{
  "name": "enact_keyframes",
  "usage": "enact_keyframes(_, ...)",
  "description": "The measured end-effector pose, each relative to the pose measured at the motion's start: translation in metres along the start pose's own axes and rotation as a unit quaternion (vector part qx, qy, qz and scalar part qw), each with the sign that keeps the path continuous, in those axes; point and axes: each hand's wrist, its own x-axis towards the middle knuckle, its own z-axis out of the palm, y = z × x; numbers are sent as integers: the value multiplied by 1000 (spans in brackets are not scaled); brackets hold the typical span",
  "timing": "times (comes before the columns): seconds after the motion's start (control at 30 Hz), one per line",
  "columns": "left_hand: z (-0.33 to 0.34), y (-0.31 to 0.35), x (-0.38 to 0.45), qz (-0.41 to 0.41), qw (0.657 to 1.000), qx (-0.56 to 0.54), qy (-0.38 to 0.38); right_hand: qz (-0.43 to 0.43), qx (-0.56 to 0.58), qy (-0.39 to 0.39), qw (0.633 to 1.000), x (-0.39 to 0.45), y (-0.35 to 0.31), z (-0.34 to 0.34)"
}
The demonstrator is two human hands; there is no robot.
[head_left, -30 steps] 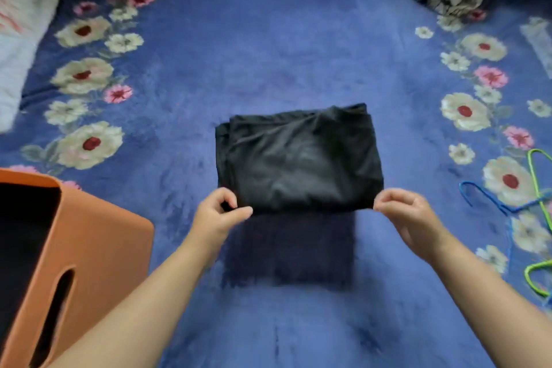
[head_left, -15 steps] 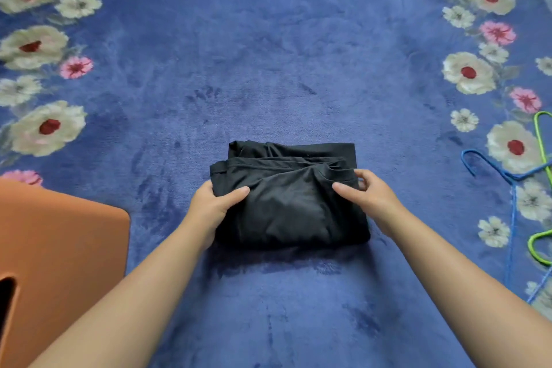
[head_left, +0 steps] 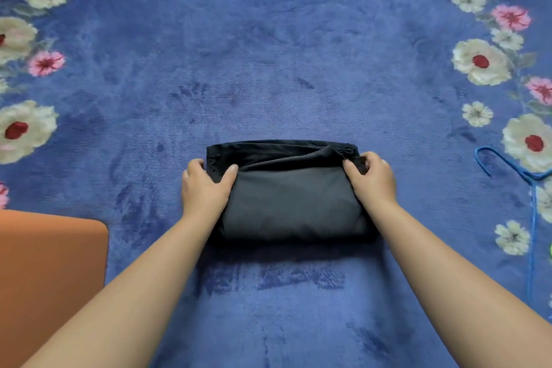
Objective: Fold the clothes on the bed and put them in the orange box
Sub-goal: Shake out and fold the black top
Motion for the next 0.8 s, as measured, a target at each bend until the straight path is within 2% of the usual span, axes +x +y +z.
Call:
enact_keyframes(0.07,-1,2,5,-5,999,34,-36,29,-11,-10,999,1,-1,-1)
enact_keyframes(0.13,-9,3,10,-33,990,-66,-123,60,14,-68,996,3,-1,-10)
enact_keyframes(0.17,-13,2,12,-49,973,-141,-178,78,71,-114,988,4,-1,-16)
enact_keyframes(0.2,-17,0,9,-63,952,-199,-225,102,145,-172,969,0,-1,-22)
enact_keyframes(0.27,-21,-1,1,-71,914,-279,-288,153,254,-297,908,-9,5,-31)
enact_keyframes(0.37,-23,0,-24,-111,886,-361,-270,184,329,-414,829,-39,27,-38)
enact_keyframes(0.43,-22,-8,-47,-172,871,-397,-234,194,322,-429,822,-54,40,-42)
enact_keyframes(0.5,-20,-23,-77,-216,859,-414,-211,185,292,-407,845,-59,46,-49)
enact_keyframes(0.57,-17,-40,-111,-252,847,-411,-224,173,286,-345,877,-57,40,-59)
enact_keyframes(0.63,-14,-53,-144,-318,822,-369,-294,154,296,-216,918,-53,34,-65)
enact_keyframes(0.67,-8,-58,-154,-340,809,-334,-345,154,310,-138,928,-49,31,-66)
enact_keyframes(0.7,-6,-60,-165,-344,809,-289,-378,160,340,-69,924,-48,32,-67)
enact_keyframes(0.73,-3,-57,-169,-332,828,-242,-382,173,373,-22,911,-48,33,-65)
enact_keyframes(0.8,8,-52,-171,-266,903,-171,-290,227,392,-3,892,-61,42,-62)
